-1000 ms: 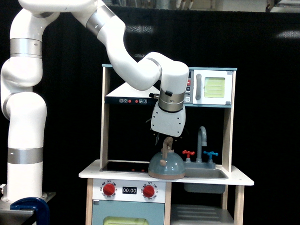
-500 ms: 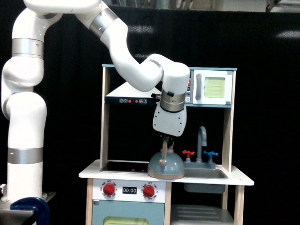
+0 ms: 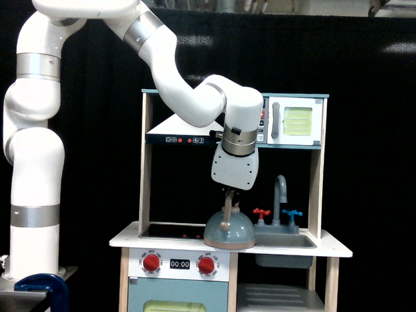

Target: Place the teapot on the stove

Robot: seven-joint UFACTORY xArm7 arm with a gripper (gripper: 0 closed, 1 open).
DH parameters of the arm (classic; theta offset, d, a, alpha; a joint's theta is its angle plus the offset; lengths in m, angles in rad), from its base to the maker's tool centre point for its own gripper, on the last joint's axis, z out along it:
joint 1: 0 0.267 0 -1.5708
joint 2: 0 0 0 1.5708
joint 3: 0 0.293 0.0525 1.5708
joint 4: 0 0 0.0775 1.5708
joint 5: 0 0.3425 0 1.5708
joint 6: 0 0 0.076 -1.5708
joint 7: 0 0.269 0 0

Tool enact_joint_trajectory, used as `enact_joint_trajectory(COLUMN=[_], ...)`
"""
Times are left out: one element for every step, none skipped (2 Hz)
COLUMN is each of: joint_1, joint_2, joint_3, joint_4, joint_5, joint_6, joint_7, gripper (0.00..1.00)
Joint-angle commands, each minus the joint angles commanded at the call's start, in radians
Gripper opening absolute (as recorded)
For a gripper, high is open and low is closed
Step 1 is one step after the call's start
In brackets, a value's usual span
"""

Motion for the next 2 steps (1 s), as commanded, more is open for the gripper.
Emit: enact_joint_trajectory(joint_1=[0.060,0.126], joint_2=[-0.343,-0.386], joint_3=[0.266,0.364], joint_4=[-0.322,-0.397], joint_5=[-0.033,0.038], joint_6=[-0.232,-0.334], joint_7=[0.293,0.365], gripper=[0.00,0.00])
